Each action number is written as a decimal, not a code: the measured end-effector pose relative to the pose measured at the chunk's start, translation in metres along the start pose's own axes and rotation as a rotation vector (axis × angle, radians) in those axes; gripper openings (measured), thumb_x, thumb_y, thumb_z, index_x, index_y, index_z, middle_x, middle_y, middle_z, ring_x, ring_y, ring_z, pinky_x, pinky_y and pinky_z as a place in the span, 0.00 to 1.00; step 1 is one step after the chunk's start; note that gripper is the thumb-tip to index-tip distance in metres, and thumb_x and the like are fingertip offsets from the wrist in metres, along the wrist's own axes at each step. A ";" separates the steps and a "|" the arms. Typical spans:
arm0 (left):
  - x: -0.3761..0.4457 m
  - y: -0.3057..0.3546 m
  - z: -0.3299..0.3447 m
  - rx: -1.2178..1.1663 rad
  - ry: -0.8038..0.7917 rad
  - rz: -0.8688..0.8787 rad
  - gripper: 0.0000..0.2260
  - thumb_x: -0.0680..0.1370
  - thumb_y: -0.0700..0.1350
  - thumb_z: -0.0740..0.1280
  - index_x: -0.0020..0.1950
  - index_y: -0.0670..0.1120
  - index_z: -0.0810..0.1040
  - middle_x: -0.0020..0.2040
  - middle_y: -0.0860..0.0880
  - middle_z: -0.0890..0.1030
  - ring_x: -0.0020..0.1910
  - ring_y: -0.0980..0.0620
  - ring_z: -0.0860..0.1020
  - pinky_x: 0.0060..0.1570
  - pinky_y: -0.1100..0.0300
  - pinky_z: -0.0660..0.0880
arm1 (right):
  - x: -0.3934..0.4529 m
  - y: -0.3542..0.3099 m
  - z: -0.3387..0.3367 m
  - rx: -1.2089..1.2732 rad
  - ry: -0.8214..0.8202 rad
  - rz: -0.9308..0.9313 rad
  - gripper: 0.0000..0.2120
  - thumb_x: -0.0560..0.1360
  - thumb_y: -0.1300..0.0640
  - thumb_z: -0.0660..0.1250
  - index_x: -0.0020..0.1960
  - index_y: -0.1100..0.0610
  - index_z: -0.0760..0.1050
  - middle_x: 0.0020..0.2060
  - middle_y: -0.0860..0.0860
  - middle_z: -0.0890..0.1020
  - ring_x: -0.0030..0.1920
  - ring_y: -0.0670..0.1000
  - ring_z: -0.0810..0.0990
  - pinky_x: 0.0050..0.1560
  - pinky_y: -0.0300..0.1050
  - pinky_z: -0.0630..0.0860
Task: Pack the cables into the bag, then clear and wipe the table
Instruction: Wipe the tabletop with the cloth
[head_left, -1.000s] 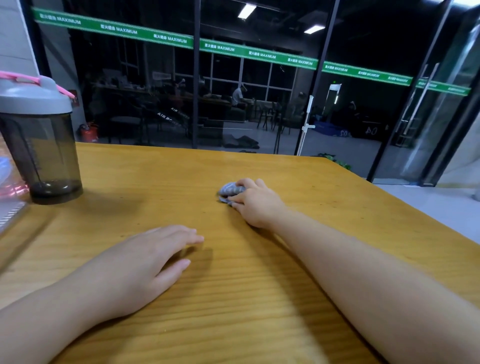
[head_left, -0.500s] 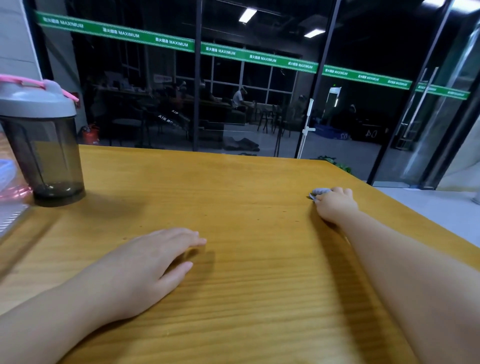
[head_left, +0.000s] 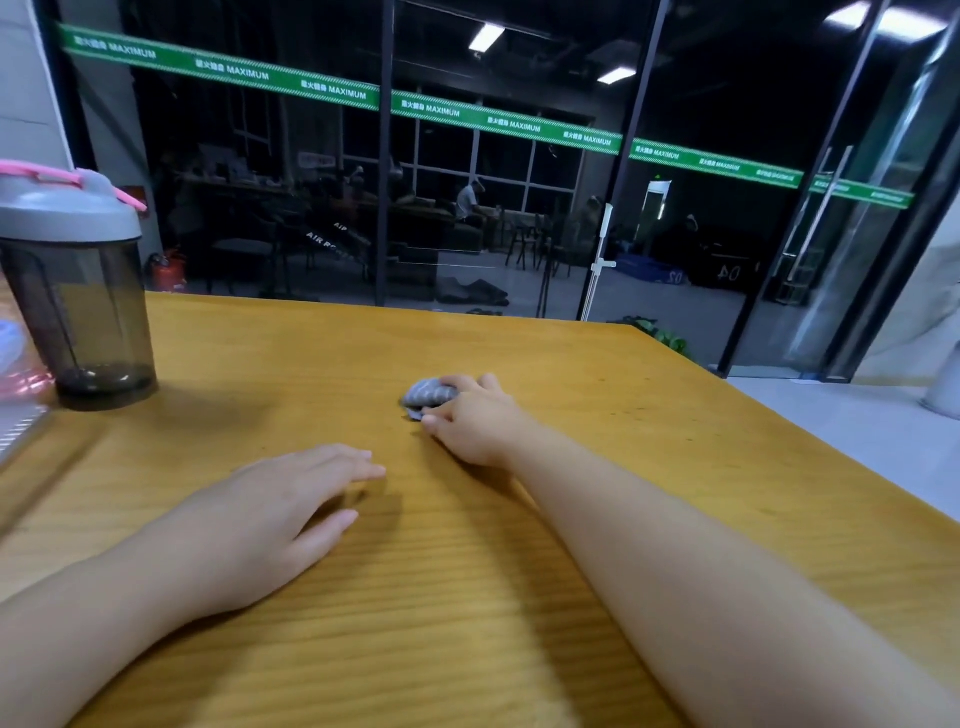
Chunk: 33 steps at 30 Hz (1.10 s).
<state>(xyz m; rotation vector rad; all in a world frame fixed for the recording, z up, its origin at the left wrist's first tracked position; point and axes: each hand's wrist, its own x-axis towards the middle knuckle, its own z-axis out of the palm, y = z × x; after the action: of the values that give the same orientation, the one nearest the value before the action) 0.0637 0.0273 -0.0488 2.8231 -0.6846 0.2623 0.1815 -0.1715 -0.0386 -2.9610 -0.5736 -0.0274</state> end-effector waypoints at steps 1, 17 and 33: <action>-0.002 0.002 -0.001 0.028 -0.008 0.005 0.30 0.69 0.67 0.41 0.70 0.63 0.61 0.67 0.69 0.59 0.66 0.70 0.59 0.61 0.73 0.56 | -0.007 -0.001 -0.001 0.019 -0.010 -0.015 0.19 0.81 0.44 0.51 0.65 0.45 0.75 0.74 0.43 0.59 0.69 0.52 0.57 0.69 0.50 0.60; 0.006 0.089 -0.018 0.154 0.023 0.112 0.19 0.80 0.56 0.51 0.72 0.59 0.60 0.73 0.61 0.58 0.71 0.59 0.60 0.68 0.62 0.58 | -0.140 0.144 -0.047 -0.005 -0.057 0.663 0.15 0.81 0.49 0.54 0.49 0.55 0.76 0.43 0.52 0.75 0.52 0.54 0.73 0.39 0.41 0.68; 0.048 0.139 0.031 -0.290 0.076 0.104 0.12 0.77 0.53 0.62 0.61 0.61 0.71 0.61 0.64 0.70 0.63 0.61 0.70 0.65 0.62 0.64 | -0.151 0.161 -0.026 0.317 0.385 0.507 0.25 0.79 0.58 0.61 0.75 0.49 0.61 0.67 0.54 0.73 0.60 0.56 0.74 0.48 0.42 0.70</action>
<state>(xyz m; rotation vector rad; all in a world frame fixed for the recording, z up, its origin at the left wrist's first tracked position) 0.0448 -0.1218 -0.0436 2.4947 -0.7841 0.2630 0.1016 -0.3783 -0.0387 -2.5995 0.2064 -0.4032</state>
